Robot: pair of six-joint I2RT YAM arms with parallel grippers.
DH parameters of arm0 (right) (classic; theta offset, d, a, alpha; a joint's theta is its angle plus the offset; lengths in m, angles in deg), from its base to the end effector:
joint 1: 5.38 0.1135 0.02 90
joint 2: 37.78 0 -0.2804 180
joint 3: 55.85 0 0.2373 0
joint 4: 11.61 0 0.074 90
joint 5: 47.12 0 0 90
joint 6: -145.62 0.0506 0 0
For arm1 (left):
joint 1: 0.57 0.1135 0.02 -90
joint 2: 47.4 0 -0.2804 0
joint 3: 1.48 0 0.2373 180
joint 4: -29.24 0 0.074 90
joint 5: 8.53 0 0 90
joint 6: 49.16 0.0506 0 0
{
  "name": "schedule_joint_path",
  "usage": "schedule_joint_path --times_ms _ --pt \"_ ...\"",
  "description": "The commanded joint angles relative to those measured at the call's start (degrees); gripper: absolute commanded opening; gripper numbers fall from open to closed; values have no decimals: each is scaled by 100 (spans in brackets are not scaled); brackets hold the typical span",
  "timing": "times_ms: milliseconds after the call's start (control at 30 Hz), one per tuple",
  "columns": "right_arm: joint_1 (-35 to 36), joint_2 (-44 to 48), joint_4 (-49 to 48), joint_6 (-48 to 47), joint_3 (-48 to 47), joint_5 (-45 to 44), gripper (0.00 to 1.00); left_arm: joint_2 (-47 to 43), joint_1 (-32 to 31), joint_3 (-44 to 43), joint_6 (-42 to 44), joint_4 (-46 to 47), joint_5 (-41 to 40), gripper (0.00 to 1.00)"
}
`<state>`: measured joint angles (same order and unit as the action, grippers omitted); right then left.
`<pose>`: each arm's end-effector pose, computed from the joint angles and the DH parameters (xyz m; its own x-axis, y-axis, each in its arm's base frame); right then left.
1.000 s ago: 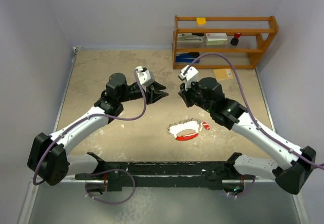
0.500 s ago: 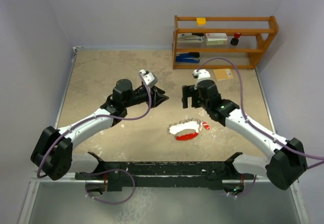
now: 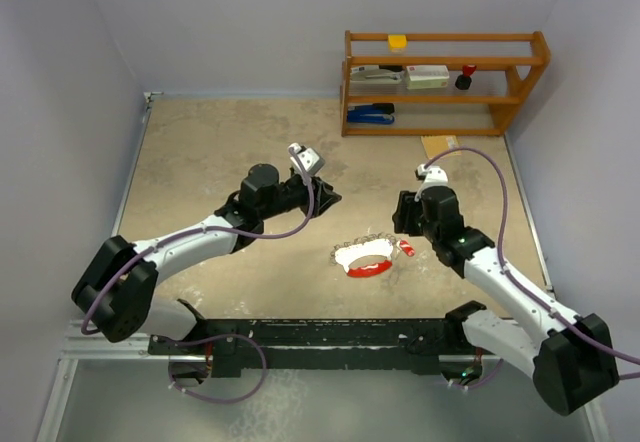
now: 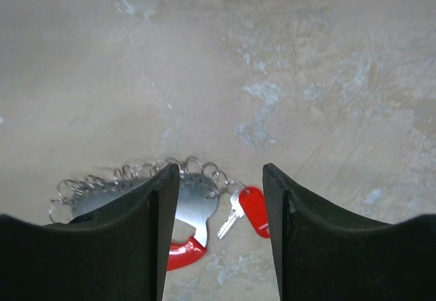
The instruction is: Remove the keys from the keyring
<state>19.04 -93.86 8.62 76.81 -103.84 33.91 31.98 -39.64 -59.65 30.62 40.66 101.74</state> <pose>0.1923 0.0786 0.2540 -0.5052 0.1627 -0.8475 -0.1081 0.9624 0.2492 0.2290 -0.2085 0.2826 -0.2818 0.0144 -0.9594 0.8193 0.5240 -0.2328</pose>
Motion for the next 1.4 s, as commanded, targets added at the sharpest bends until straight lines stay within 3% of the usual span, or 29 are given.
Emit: schedule_joint_path --times_ms 0,233,633,1367 --pt "18 202 -232 184 443 112 55 8 -63 -20 -302 475 -289 35" --pt "18 125 -256 230 661 68 42 58 -101 3 -383 579 -543 35" --pt "18 -737 504 356 64 -489 45 44 -101 -5 -437 529 -524 35" --pt "26 -1481 180 -36 -70 415 49 172 -109 -57 -377 534 -496 35"
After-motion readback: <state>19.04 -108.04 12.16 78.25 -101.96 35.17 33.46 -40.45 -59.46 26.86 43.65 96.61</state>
